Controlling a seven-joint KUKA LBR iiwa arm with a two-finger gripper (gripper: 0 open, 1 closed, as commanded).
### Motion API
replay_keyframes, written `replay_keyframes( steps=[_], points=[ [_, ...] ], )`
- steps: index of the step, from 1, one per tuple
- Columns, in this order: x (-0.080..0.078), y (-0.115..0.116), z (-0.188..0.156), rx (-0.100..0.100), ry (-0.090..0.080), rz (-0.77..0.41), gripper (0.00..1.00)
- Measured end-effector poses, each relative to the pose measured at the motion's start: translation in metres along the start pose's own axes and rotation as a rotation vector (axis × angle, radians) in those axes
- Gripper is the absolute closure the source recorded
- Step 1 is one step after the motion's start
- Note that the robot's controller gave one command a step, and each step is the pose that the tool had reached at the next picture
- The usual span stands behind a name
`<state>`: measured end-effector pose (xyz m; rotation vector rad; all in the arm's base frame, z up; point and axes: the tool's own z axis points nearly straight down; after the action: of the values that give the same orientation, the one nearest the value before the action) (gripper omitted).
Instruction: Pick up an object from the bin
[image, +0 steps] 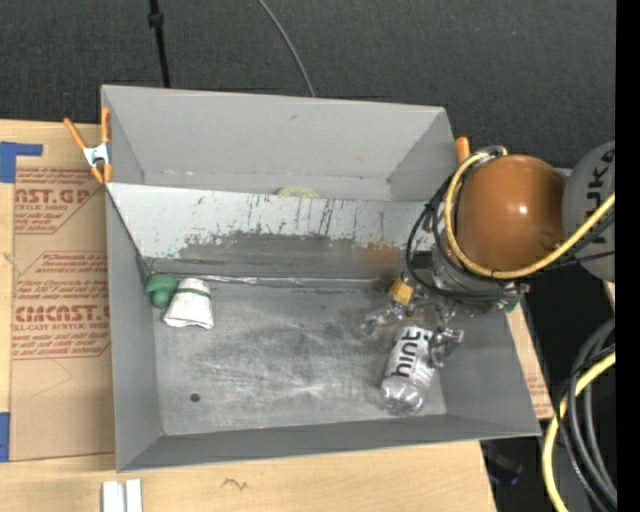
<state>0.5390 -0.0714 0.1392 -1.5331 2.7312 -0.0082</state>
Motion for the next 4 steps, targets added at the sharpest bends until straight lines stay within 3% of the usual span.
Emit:
replay_keyframes(
  steps=[1,2,3,4],
  points=[
    [-0.041,-0.019,0.056,-0.008,0.008,-0.155,0.00],
    [-0.006,-0.060,0.068,-0.005,0.001,-0.107,1.00],
    [-0.006,-0.060,0.068,-0.005,0.001,-0.107,1.00],
    [-0.018,-0.051,0.000,-0.014,0.004,-0.098,1.00]
  ],
)
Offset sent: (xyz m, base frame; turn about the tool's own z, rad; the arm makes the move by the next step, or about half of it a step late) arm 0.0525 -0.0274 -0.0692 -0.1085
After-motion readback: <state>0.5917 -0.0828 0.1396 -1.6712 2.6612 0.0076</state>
